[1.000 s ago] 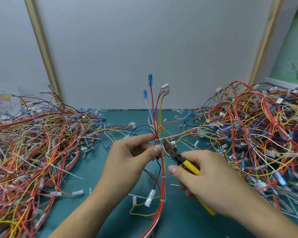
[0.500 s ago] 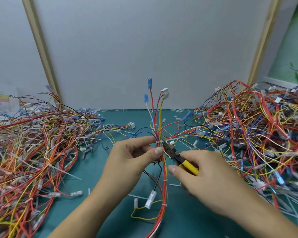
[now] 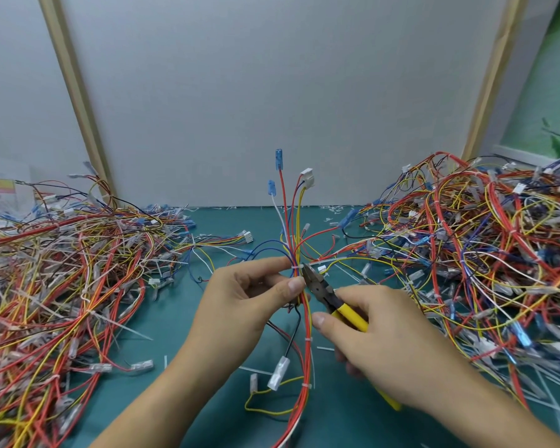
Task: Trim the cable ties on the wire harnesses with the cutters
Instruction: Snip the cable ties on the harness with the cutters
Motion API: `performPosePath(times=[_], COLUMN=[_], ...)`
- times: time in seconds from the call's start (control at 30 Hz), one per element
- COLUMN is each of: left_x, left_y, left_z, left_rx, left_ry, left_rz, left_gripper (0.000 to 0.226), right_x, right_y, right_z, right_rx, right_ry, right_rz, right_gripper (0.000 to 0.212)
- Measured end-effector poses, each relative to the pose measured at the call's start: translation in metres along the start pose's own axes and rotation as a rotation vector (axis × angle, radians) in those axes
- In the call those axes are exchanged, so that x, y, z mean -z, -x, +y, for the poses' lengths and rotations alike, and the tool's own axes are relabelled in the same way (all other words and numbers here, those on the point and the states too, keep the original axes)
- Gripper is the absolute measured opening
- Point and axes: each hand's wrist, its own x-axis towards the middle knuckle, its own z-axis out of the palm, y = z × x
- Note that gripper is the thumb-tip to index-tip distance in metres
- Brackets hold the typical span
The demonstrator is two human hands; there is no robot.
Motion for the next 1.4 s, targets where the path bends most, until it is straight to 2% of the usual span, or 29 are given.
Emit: performPosePath(times=[0.37, 0.5, 0.67, 0.93, 1.03, 1.17, 1.3, 1.4], left_x=[0.000, 0.001, -0.001, -0.001, 0.000, 0.003, 0.006, 0.008], left_y=[0.000, -0.001, 0.000, -0.001, -0.002, -0.006, -0.008, -0.008], left_z=[-0.001, -0.003, -0.002, -0.004, -0.004, -0.003, -0.001, 0.002], left_rx=[-0.012, -0.005, -0.009, -0.003, 0.004, 0.029, 0.059, 0.062], left_ry=[0.011, 0.013, 0.020, -0.014, 0.002, 0.154, 0.253, 0.307], left_rz=[0.002, 0.004, 0.004, 0.004, 0.015, 0.092, 0.094, 0.116], left_gripper=[0.025, 0.021, 0.018, 0.024, 0.026, 0.024, 0.012, 0.014], right_x=[-0.002, -0.001, 0.000, 0.004, 0.005, 0.009, 0.011, 0.009], right_y=[-0.001, -0.001, 0.000, 0.000, -0.003, -0.009, -0.012, -0.014], right_z=[-0.001, -0.003, -0.004, -0.002, 0.000, 0.001, 0.000, 0.002], right_rx=[-0.039, -0.066, -0.090, -0.116, -0.132, -0.101, -0.038, -0.018], right_ry=[-0.177, -0.257, -0.256, -0.198, -0.247, -0.422, -0.535, -0.519], right_rz=[-0.064, -0.097, -0.116, -0.154, -0.110, 0.053, 0.161, 0.176], right_gripper=[0.023, 0.028, 0.030, 0.026, 0.027, 0.028, 0.012, 0.012])
